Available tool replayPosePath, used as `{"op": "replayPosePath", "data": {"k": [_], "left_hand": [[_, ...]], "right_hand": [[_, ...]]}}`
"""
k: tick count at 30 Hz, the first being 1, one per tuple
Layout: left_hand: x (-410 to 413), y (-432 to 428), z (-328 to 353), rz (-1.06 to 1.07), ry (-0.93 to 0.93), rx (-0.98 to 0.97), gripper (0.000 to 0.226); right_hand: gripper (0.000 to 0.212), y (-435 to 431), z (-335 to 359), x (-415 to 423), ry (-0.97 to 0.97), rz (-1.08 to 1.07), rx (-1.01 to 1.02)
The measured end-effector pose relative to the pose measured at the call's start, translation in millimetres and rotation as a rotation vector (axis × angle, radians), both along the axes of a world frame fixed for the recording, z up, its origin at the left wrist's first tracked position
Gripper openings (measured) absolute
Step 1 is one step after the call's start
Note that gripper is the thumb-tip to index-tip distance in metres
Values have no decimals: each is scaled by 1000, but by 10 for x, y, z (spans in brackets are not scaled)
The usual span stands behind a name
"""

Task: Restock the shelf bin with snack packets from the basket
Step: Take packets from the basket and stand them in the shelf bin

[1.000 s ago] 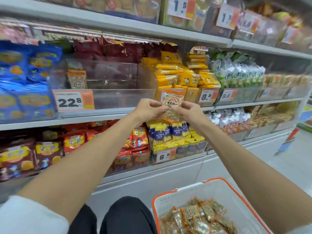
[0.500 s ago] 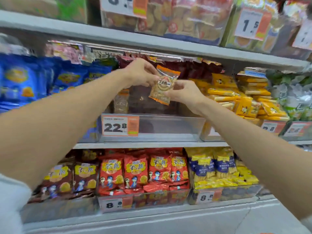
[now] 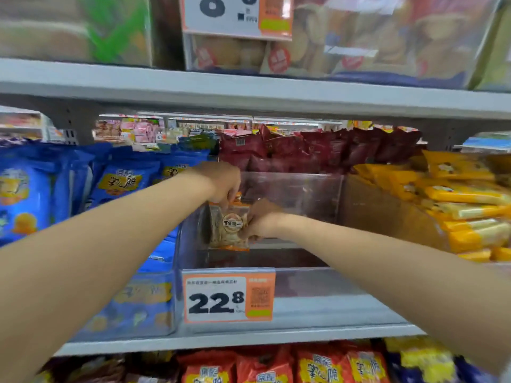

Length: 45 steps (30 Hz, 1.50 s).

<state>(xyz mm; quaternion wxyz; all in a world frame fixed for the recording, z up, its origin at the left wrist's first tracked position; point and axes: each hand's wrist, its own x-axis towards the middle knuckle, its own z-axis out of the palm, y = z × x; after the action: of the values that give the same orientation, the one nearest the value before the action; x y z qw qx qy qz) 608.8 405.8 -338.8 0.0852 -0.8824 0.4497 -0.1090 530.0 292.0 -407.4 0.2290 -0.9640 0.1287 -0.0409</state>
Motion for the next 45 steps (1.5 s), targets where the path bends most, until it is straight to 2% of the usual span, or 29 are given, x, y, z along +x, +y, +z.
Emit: {"op": "replayPosePath", "data": {"k": [3, 6, 10, 14, 20, 23, 24, 26, 28, 31, 33, 36, 42, 45], "left_hand": [[35, -15, -67, 37, -37, 50, 14], [26, -12, -73, 48, -62, 78, 16], [-12, -13, -81, 67, -88, 101, 24], [-68, -5, -72, 65, -126, 134, 27], [-211, 68, 18, -9, -223, 64, 21], [-321, 121, 63, -25, -100, -117, 16], [-383, 131, 67, -16, -2, -207, 12], [-564, 136, 37, -25, 205, -420, 10], [-815, 106, -35, -91, 335, -617, 19], [-1284, 25, -134, -180, 398, -741, 26], [-1622, -55, -177, -227, 392, -738, 25], [-2099, -190, -277, -300, 417, -698, 25], [-2942, -519, -774, -387, 495, -602, 29], [-3285, -705, -1221, -390, 618, -572, 32]], "right_hand": [[27, 27, -88, 71, 35, 14, 143], [9, 82, -126, 99, 13, -14, 401], [31, 107, -167, 81, -9, -45, 707], [33, 64, -152, 28, 42, -78, 789], [29, 15, 20, -190, 73, -122, 725], [13, -41, 186, -492, -31, -140, 629], [6, -59, 241, -624, -94, -136, 576], [18, -117, 318, -889, -282, -149, 382], [20, -152, 337, -1182, -501, -204, 194], [17, -163, 263, -1668, -801, -205, 56], [18, -183, 161, -1994, -869, -190, -56], [17, -242, -28, -2482, -821, -241, -34], [16, -462, -661, -3470, -604, -347, 50], [18, -554, -1108, -3874, -558, -436, 129]]}}
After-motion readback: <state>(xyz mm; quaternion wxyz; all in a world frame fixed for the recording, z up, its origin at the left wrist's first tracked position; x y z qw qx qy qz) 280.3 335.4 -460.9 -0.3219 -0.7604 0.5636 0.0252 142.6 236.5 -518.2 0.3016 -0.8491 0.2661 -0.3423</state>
